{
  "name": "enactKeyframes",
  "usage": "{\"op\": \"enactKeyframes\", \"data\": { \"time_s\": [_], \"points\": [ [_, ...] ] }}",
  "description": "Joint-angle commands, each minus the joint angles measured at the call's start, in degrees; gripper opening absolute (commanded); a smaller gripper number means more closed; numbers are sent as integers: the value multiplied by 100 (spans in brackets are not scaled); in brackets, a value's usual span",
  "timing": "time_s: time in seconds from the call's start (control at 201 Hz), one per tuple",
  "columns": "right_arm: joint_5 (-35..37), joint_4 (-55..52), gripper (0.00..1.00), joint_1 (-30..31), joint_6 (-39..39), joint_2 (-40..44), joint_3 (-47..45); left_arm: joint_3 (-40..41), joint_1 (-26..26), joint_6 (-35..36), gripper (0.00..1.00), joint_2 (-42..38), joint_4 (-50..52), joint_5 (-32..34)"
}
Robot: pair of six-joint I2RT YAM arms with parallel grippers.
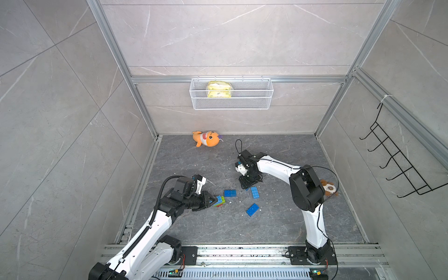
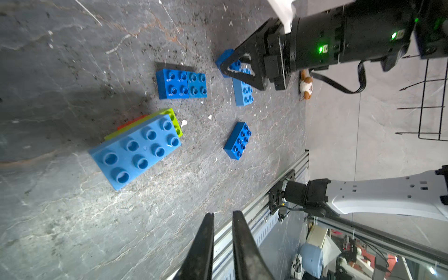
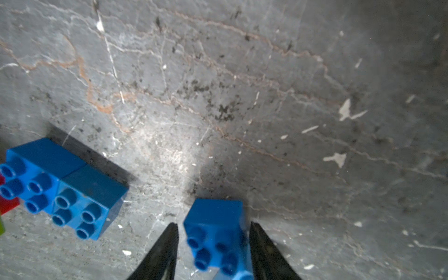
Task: Assemble a heart with lego
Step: Pick up the lego brick from the center of the board.
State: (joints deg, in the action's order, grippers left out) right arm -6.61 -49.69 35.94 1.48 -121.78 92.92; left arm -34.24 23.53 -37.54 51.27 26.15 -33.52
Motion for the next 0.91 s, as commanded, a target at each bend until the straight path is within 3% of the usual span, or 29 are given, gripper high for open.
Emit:
{"op": "enactKeyframes", "data": {
  "time_s": [0.0,0.334,0.598,0.767,0.902],
  "points": [
    [107,-136,50,36,6,53,-49,-129,55,29,19,75,106,-41],
    [155,-183,45,29,-44,-13,15,102,106,-138,19,49,-138,-54],
    [370,-224,33,66,-11,-82,-13,290,175,-184,18,-82,-166,-187],
    [406,-223,23,56,44,-53,15,449,550,-227,18,60,-450,-137],
    [199,-105,22,64,112,213,-60,740,899,-544,16,188,-887,185]
  ]
}}
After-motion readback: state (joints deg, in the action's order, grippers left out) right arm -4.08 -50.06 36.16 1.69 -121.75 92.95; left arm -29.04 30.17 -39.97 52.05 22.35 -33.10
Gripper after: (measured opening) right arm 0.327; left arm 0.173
